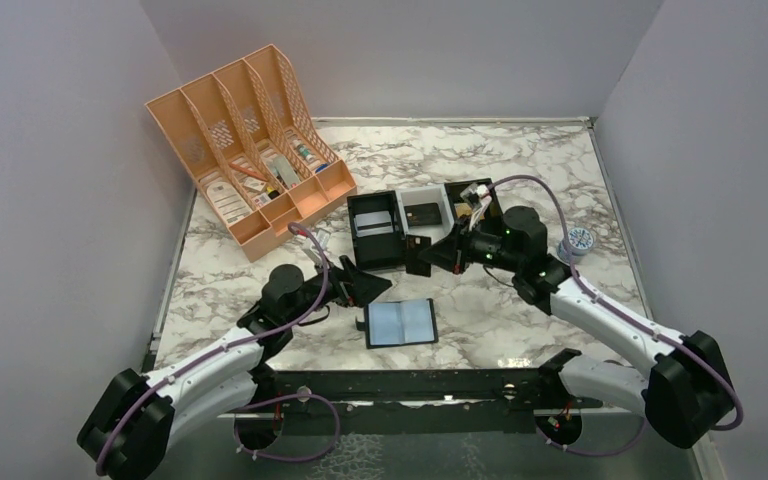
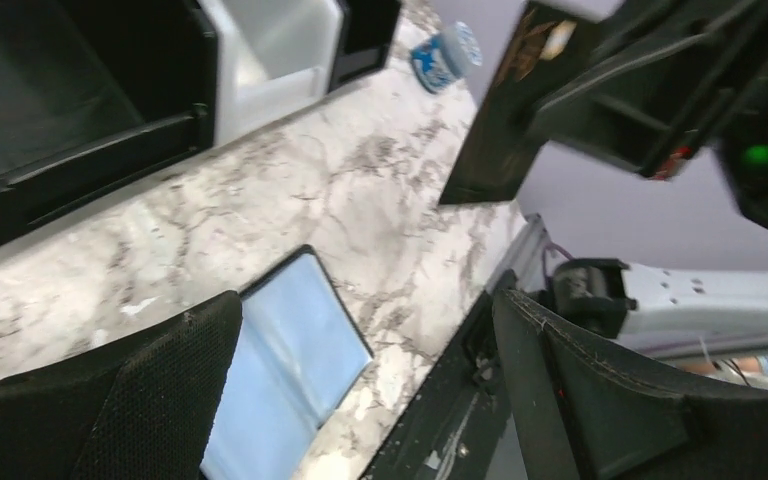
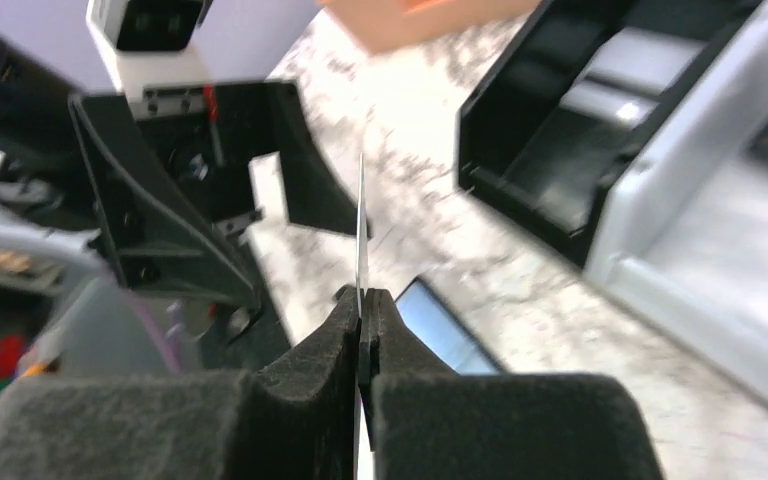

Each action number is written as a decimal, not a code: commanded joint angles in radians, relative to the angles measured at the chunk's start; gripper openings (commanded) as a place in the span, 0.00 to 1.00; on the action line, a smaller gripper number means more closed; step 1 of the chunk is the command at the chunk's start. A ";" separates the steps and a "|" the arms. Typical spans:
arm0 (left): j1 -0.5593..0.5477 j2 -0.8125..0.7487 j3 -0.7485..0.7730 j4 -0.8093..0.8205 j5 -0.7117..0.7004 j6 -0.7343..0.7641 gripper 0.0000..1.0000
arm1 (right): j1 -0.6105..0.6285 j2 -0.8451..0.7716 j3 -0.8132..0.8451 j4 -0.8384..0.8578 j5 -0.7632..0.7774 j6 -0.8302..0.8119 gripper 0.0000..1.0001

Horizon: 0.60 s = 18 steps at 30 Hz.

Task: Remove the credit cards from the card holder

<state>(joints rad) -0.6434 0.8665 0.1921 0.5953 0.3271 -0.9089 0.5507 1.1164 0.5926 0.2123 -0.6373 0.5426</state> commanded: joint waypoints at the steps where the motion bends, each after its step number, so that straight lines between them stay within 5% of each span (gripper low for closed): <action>1: 0.003 -0.038 0.069 -0.249 -0.143 0.076 0.99 | 0.005 -0.060 0.073 -0.134 0.323 -0.222 0.01; 7: 0.002 -0.068 0.123 -0.430 -0.256 0.113 0.99 | 0.005 -0.031 0.097 -0.112 0.529 -0.426 0.01; 13: 0.004 -0.112 0.130 -0.464 -0.282 0.122 0.99 | 0.011 0.015 0.085 0.013 0.563 -0.535 0.01; 18: 0.004 -0.117 0.126 -0.466 -0.284 0.118 0.99 | 0.078 0.099 0.088 0.113 0.650 -0.811 0.01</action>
<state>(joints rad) -0.6434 0.7609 0.2993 0.1513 0.0772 -0.8082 0.5724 1.1610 0.6682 0.2115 -0.1055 -0.0143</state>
